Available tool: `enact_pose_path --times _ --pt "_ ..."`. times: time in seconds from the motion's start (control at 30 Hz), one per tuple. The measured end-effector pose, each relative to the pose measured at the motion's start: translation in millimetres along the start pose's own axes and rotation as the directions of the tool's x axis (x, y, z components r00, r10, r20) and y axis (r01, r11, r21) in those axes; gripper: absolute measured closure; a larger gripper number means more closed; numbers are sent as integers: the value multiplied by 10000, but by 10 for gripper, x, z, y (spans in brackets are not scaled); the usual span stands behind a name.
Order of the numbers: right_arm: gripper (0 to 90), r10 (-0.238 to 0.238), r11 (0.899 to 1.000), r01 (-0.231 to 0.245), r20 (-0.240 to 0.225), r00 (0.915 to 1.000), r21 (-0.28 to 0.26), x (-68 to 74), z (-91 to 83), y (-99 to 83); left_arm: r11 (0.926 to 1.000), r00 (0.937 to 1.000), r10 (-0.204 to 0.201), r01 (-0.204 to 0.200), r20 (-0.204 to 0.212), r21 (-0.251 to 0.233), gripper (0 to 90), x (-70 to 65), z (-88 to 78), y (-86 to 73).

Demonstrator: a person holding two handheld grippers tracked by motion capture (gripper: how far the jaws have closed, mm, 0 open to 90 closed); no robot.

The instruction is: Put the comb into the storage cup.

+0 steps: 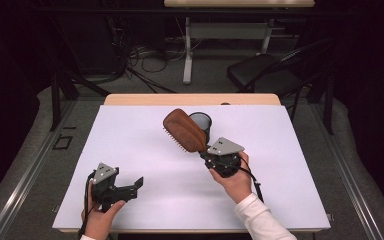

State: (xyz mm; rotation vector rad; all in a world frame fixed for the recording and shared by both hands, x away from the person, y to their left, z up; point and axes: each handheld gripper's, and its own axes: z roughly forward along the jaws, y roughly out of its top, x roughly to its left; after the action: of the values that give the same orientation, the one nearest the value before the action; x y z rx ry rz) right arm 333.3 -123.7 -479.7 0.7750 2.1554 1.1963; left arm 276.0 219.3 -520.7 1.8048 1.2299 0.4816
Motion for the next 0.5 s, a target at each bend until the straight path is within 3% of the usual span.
enact_pose_path --times 0.5 --pt "725 359 9969 -332 368 9987 -717 -5 -70 -98 10000 9995 -82 83 290 -7 38 -30 10 10"
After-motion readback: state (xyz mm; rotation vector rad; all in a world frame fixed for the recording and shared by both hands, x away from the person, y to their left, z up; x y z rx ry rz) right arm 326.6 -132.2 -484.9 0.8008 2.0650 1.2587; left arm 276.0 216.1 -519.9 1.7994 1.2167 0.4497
